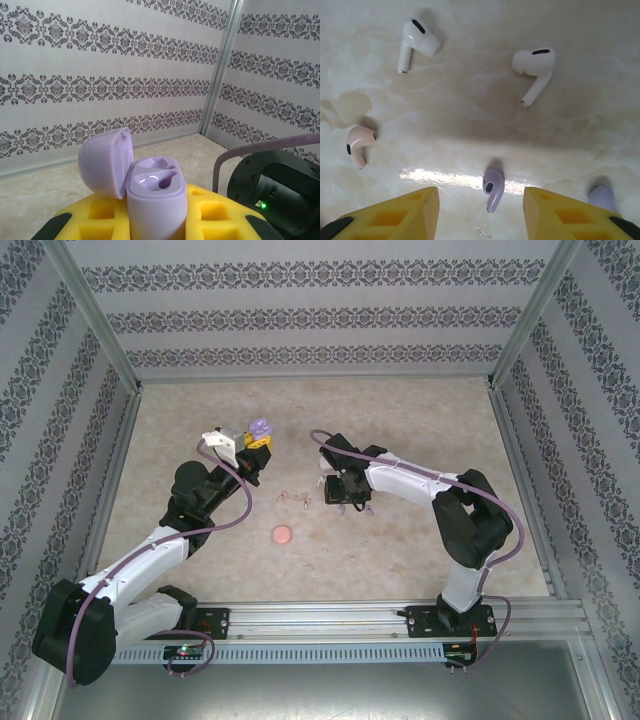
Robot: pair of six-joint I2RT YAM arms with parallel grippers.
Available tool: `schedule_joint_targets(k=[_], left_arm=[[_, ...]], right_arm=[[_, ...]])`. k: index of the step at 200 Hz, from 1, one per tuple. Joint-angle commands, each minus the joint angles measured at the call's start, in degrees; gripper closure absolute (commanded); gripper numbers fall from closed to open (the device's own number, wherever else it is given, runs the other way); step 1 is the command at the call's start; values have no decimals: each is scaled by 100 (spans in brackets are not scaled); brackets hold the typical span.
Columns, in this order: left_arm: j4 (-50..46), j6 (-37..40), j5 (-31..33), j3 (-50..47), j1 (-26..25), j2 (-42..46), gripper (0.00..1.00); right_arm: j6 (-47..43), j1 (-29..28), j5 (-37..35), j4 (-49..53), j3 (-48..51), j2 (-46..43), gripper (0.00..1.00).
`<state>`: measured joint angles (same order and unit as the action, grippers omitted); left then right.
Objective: Insert the wireless bluetooth earbuds into the charging case
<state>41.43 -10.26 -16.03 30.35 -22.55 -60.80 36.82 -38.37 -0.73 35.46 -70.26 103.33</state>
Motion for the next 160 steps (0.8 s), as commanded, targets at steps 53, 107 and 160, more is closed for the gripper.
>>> schedule_joint_targets(k=[53, 107, 160], left_arm=[[277, 121, -18, -29, -93, 20, 100], [384, 46, -43, -39, -99, -71, 100], [409, 42, -70, 10, -110, -121, 100]], right_arm=[[765, 69, -295, -176, 383, -95, 57], [968, 86, -283, -391, 442, 111, 61], [994, 57, -232, -452, 364, 365, 63]])
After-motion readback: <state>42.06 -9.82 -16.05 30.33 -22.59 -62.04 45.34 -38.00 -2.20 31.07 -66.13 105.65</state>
